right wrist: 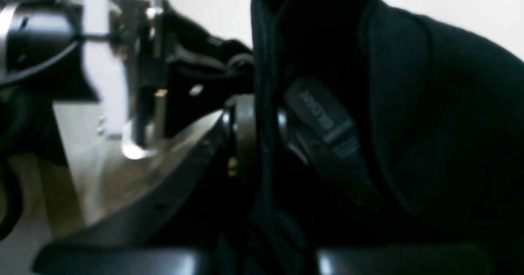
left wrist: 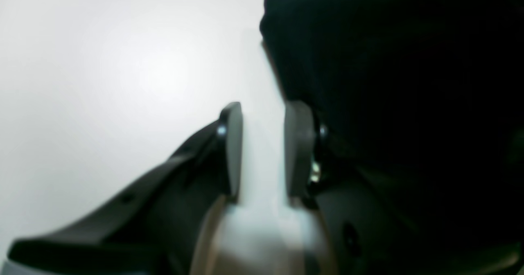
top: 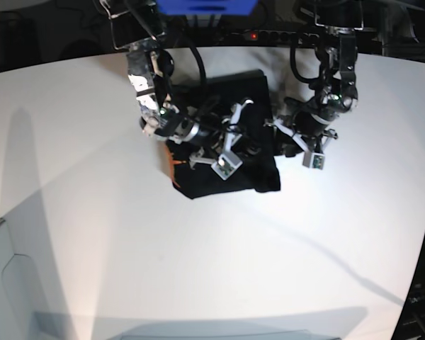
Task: Fold the T-shirt properly
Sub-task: 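Lift the strip end with the right gripper and fold it over the stack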
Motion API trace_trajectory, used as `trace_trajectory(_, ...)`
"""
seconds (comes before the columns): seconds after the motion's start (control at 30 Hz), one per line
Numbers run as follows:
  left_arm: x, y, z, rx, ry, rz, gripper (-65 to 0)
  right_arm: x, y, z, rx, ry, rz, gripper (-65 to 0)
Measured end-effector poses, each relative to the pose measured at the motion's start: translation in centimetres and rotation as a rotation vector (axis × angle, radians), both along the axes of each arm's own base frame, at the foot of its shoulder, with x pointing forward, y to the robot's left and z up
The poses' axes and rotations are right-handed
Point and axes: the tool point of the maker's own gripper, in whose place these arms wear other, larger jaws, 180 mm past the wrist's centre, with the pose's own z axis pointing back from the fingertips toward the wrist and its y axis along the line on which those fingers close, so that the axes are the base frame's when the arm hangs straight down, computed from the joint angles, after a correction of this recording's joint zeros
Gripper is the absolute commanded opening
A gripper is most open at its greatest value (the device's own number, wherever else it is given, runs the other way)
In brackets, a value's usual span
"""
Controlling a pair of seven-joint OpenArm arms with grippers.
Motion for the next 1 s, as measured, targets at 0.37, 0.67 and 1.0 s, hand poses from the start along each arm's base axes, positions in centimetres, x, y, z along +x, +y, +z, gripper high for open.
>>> trace_trajectory(0.37,-0.7,5.9,2.6,0.029,-0.06,0.186,-47.0,0.2,0.4,-0.9,-0.007,0.028,0.01,-42.8)
trace_trajectory(0.67,-3.3,12.9,4.2,0.101,-0.08,0.365,-46.9,0.8,-0.3,3.9,0.034,-0.106,-0.026,-32.2)
trace_trajectory(1.0,-4.2,16.8,5.5,0.139,-0.11,0.464,-46.9,2.2,-8.4,5.2,-0.012,-0.168,-0.241,-32.2)
